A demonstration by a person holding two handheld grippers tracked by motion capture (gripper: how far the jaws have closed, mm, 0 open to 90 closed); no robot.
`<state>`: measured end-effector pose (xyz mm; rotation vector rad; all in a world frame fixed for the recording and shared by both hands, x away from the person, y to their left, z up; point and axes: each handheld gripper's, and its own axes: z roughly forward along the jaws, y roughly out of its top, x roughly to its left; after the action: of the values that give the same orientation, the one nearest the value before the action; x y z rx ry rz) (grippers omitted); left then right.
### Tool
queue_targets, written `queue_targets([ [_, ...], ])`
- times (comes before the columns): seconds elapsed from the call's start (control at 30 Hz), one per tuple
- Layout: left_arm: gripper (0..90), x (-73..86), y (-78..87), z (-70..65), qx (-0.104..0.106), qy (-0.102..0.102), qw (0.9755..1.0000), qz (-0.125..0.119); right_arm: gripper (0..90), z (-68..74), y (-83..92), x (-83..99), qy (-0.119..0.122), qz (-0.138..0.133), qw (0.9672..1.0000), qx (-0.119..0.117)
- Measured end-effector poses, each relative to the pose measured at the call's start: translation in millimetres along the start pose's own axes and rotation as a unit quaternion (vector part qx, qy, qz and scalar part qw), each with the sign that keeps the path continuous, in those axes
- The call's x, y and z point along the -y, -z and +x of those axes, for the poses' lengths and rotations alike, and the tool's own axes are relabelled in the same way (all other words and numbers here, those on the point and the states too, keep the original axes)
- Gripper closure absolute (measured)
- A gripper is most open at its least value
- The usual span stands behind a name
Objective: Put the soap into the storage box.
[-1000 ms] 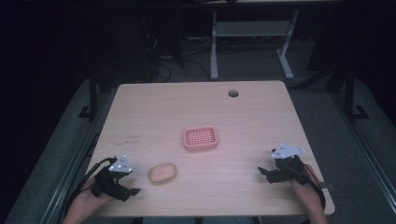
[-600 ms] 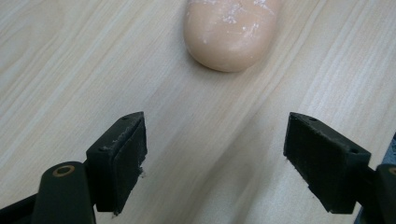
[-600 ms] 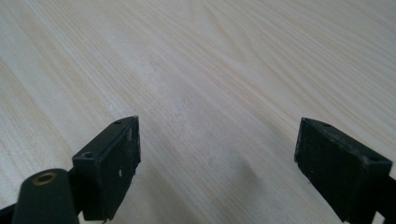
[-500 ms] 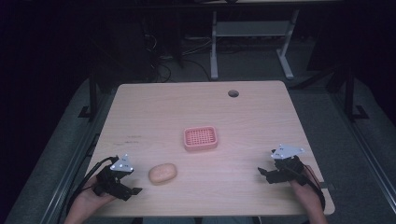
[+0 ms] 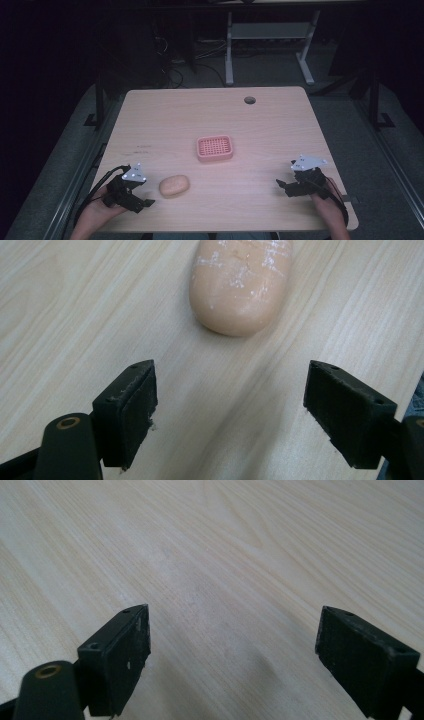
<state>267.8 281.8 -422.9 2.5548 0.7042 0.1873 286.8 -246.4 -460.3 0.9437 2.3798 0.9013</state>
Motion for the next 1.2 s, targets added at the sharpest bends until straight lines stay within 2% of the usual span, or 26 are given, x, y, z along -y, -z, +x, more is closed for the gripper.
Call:
queue_targets([
  [0.17,21.1,-5.9,-1.8,0.5,0.004,-0.006,1.0000,0.005,13.8,0.5,0.6,-0.2,-0.003,-0.002,1.0000,-0.002],
  [0.37,21.1,-14.2,-6.4,0.1,0.009,-0.015,0.9997,0.016,13.8,-1.7,1.2,0.5,0.008,-0.002,1.0000,0.002],
  [0.5,21.1,-21.9,-11.7,0.0,0.017,-0.018,0.9994,0.023,13.8,-0.6,1.4,-0.1,0.001,-0.003,1.0000,-0.001],
  [0.9,21.0,-38.4,-20.7,0.0,0.022,-0.025,0.9991,0.027,13.8,-0.6,1.4,-0.5,0.003,-0.006,1.0000,-0.002],
  [1.1,20.9,-47.7,-27.4,-0.4,0.027,-0.035,0.9984,0.034,13.8,-0.8,1.4,-0.5,0.004,-0.006,1.0000,-0.002],
  [1.2,21.0,-49.9,-29.4,-1.4,0.028,-0.032,0.9986,0.032,13.8,-0.9,1.3,-0.6,0.004,-0.007,1.0000,-0.003],
])
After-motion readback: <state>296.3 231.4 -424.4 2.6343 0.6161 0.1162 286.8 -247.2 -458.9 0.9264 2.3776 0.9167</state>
